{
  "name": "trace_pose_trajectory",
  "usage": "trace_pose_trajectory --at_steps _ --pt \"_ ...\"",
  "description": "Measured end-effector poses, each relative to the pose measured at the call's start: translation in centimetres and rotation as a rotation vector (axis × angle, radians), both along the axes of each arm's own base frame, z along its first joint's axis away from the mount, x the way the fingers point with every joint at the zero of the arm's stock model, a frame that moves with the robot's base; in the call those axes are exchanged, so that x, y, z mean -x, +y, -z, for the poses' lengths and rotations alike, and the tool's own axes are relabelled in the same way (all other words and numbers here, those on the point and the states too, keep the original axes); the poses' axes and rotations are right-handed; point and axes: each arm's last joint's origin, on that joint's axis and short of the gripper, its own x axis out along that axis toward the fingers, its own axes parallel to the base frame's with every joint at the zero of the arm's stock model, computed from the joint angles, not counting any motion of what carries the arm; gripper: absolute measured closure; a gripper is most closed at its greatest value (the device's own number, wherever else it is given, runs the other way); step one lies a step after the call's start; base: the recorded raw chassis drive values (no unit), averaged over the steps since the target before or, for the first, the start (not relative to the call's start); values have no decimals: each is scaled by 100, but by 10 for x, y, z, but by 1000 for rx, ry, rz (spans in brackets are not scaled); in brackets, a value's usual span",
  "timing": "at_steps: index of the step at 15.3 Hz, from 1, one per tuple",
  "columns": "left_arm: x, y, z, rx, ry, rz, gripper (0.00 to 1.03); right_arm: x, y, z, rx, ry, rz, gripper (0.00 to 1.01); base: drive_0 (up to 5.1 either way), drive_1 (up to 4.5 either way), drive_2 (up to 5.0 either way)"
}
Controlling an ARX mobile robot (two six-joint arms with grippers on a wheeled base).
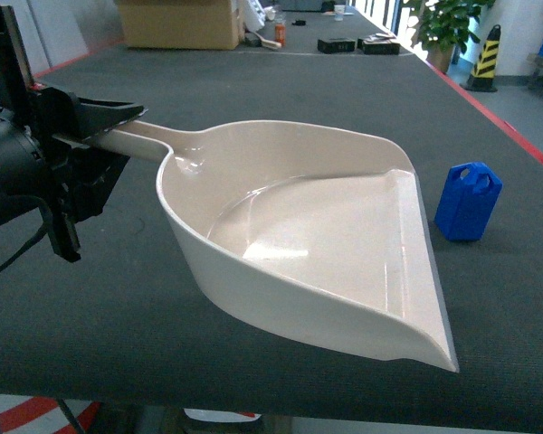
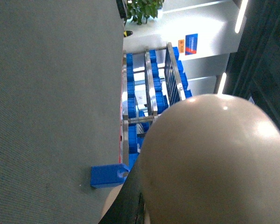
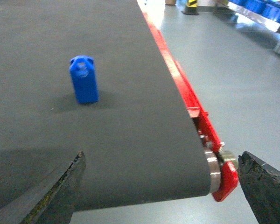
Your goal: Place part in tray to right shelf
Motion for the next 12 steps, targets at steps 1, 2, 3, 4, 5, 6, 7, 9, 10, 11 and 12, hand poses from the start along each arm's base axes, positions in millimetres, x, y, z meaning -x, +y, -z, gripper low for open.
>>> trace_pose_trajectory --at_steps 1,2,3,4,5,6,7,9,10,11,12 --pt "0 0 0 1 -2 3 87 -14 -5 -7 3 4 47 3 0 0 0" --pt "0 0 0 0 2 1 87 -34 -8 -19 4 -12 44 3 0 0 0" --pt "0 0 0 0 2 1 87 -57 -9 -29 3 -21 30 3 0 0 0" --pt "0 0 0 0 -1 1 87 -87 -10 -37 -2 -11 9 3 0 0 0" --pt "0 0 0 0 2 1 87 -118 -11 -37 -4 34 8 3 0 0 0" --pt "0 0 0 0 2 1 87 -144 -11 -34 -7 85 1 3 0 0 0" --pt "0 0 0 0 2 1 87 -201 -5 -26 -24 196 -48 3 0 0 0" --pt "0 0 0 0 2 2 87 -233 2 -22 -38 248 -67 3 0 0 0" --pt "0 0 0 0 2 1 87 -245 6 -19 -37 264 -71 3 0 0 0" --pt "0 0 0 0 2 1 87 -259 11 -17 -46 287 -82 3 0 0 0" --pt "0 0 0 0 2 1 87 -271 15 -15 -51 301 -86 3 0 0 0"
